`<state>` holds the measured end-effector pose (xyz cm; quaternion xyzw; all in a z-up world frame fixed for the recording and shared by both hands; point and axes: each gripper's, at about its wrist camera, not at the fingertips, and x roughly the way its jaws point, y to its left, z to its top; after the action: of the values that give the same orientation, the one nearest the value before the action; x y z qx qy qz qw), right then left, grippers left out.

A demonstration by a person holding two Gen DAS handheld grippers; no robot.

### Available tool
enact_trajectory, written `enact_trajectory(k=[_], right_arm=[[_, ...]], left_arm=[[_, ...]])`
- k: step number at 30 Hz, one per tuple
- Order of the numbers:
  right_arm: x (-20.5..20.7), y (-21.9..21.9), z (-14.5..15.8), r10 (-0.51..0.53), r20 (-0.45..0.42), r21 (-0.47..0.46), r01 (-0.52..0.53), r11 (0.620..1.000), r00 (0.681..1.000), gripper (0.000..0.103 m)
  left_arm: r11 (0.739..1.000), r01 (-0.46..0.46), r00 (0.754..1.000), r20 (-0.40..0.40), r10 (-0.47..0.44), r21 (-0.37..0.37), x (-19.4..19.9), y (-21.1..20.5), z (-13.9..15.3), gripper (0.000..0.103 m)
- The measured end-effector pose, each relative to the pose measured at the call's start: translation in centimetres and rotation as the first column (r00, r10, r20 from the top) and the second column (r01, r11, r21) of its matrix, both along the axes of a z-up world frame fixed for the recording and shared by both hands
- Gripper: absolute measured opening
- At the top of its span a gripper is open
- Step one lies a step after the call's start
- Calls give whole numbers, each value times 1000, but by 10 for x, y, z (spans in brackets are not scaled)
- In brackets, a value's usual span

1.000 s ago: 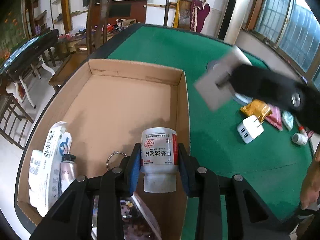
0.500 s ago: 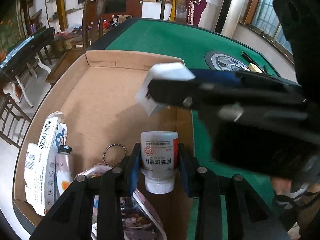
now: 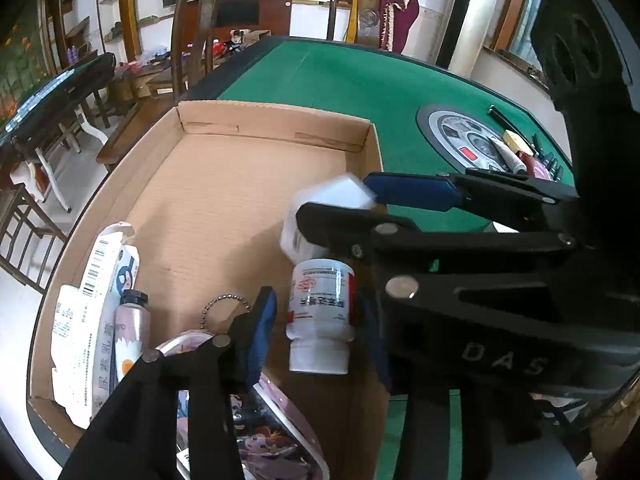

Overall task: Organize objects
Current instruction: 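Lower both items into the cardboard box and open both grippers, then return to the table and grasp the white plug charger with the left gripper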

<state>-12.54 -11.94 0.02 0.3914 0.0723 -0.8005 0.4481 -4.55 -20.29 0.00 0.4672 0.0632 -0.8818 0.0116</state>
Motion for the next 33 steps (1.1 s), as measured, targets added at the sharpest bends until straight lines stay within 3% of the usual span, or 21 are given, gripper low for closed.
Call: enact_trajectory(k=[12,19,24,29,33], right_arm=[[4,26,23,-68,-20,-52,67,996,997,57],[11,77,33,-143,9,-101,143,985,990,78],[31,126,31,-191,36,-131,194,972,981,99],[59,179,17,-238,82,-141,247,959,968,103],[70,213,5,-297,131,-140,314,939,946,103]], left_arm=[[999,-37,999,-36,37,-12,17,-3,18,54],[1000,-31,997,-68,31,7,22,7,30,55],[1000,9,996,-89,-8,10,23,31,36,66],[997,74,993,-97,-72,14,21,57,35,74],[990,138,988,-70,-137,14,12,85,27,75]])
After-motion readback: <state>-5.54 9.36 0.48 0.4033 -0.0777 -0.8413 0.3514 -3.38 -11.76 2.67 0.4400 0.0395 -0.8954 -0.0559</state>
